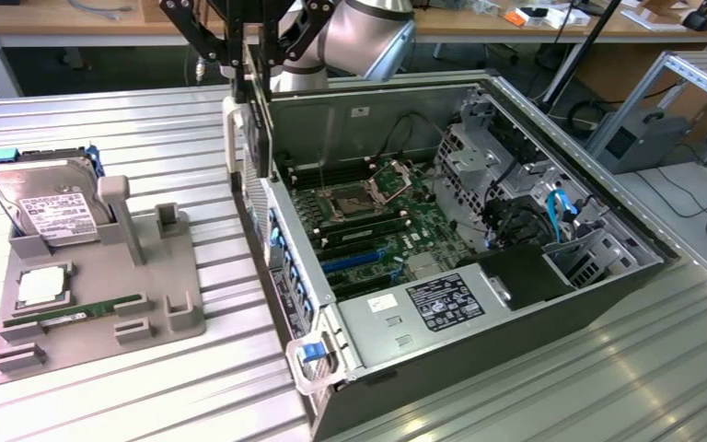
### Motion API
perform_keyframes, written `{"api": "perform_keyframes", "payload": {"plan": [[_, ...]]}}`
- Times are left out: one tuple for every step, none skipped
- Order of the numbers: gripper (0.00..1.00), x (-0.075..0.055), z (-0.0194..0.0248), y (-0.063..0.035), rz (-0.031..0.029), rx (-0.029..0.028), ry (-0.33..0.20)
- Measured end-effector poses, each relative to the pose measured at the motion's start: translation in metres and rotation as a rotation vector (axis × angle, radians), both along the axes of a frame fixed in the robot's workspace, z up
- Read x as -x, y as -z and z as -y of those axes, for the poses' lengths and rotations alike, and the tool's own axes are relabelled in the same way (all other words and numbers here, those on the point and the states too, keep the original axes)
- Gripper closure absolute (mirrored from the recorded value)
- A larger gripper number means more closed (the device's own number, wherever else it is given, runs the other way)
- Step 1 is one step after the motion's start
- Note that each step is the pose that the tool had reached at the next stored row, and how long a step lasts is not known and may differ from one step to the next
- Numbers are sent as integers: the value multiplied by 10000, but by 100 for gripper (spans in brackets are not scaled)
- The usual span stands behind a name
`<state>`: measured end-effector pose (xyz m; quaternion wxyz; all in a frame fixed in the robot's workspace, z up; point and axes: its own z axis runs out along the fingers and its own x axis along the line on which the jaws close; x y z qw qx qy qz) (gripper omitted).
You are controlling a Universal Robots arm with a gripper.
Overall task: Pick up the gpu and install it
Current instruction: 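Pick up the gpu and move the gpu toward the slot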
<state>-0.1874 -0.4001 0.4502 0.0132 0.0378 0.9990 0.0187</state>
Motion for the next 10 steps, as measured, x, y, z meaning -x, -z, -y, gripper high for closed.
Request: {"api": "perform_keyframes", "payload": {"plan": [[73,-7,0,0,-1,1,0],[73,-14,0,0,0,0,0],[73,-22,0,0,0,0,0],[73,-30,0,0,0,0,0],[73,-38,0,0,0,0,0],[73,-46,0,0,0,0,1],[73,-55,0,0,0,0,1],[73,-63,0,0,-1,0,0],[73,-69,0,0,0,0,0],[73,-73,0,0,0,0,0]]}}
